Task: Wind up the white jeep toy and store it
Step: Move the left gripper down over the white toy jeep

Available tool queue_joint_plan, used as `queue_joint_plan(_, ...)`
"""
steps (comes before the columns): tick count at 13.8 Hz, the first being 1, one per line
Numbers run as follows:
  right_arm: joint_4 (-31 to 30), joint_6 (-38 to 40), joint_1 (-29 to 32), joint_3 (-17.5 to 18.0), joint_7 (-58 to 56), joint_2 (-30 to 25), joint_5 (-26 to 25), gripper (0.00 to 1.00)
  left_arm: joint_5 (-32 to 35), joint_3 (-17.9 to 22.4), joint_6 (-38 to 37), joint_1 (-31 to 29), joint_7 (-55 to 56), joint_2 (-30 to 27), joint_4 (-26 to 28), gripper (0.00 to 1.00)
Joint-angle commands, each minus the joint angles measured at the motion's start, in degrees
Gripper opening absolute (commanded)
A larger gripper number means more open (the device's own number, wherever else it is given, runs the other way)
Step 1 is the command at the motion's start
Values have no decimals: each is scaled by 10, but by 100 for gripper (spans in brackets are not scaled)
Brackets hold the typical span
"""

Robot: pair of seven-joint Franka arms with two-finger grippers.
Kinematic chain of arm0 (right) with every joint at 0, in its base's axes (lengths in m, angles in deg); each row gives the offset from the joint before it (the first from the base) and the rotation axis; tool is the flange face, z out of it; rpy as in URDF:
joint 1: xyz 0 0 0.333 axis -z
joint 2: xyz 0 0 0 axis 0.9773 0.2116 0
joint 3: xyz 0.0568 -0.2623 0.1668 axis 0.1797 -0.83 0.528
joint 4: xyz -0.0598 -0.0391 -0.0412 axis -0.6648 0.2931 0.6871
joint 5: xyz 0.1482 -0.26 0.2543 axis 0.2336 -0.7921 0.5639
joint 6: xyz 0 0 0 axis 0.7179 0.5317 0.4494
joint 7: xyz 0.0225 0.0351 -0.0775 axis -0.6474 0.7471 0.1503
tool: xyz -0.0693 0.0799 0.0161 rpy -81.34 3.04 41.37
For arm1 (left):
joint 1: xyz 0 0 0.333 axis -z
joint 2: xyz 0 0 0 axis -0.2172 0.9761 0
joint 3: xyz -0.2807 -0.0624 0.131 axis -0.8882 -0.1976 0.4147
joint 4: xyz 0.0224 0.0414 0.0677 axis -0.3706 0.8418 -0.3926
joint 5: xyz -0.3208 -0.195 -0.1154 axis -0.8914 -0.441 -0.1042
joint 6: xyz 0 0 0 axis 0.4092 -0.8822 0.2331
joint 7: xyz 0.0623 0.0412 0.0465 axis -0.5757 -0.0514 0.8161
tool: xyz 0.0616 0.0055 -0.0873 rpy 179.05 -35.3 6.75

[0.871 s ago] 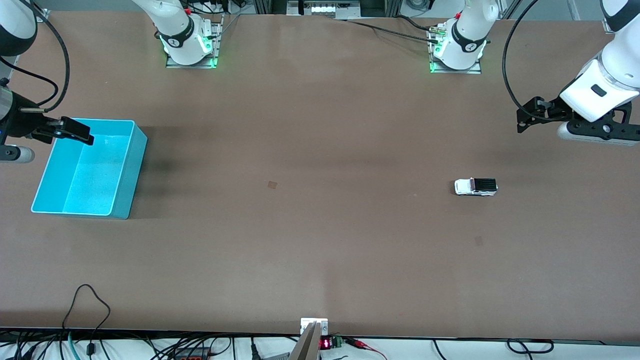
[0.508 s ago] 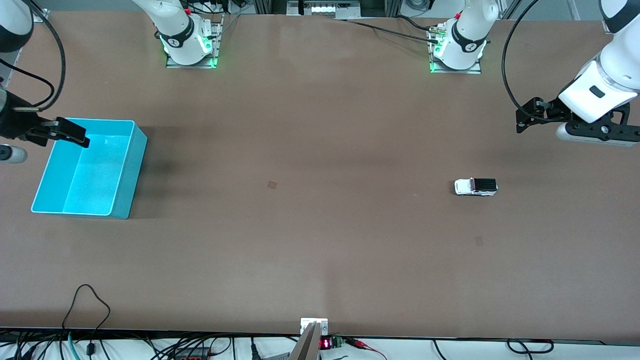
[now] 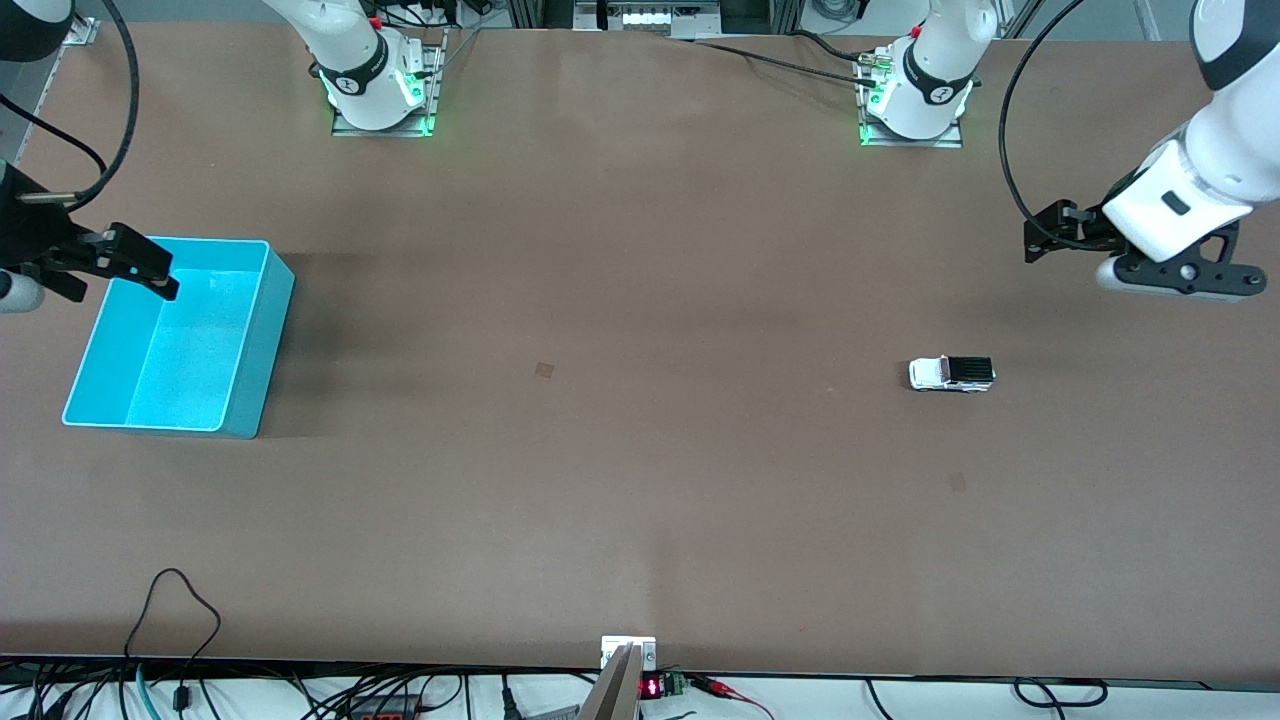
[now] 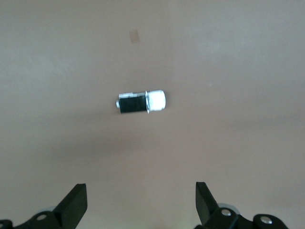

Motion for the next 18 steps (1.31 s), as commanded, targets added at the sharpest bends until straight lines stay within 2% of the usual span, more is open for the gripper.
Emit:
queue_joint_plan(1, 10, 4, -4, -1, -5, 2, -10, 100, -4, -4, -44, 2, -7, 25, -18, 100)
queue_joint_plan(3, 10, 4, -10, 4, 0, 5, -36, 100, 0, -5, -75, 8, -47, 27, -38, 100)
queue_joint_plan(8, 2, 16, -23, 4, -1, 8, -40, 100, 3, -3, -66, 0, -336, 53, -28, 100)
queue_joint_plan(12, -2, 18, -21, 3, -7, 12, -36, 100, 12, -3, -2, -5, -519, 84, 16, 100)
queue_joint_plan(15, -10, 17, -24, 4, 4, 11, -27, 100, 40, -2, 95, -9, -658, 118, 40, 100)
queue_joint_plan(18, -20, 18, -6, 2, 4, 6, 5, 100, 59, -1, 209, -17, -747, 140, 95, 100)
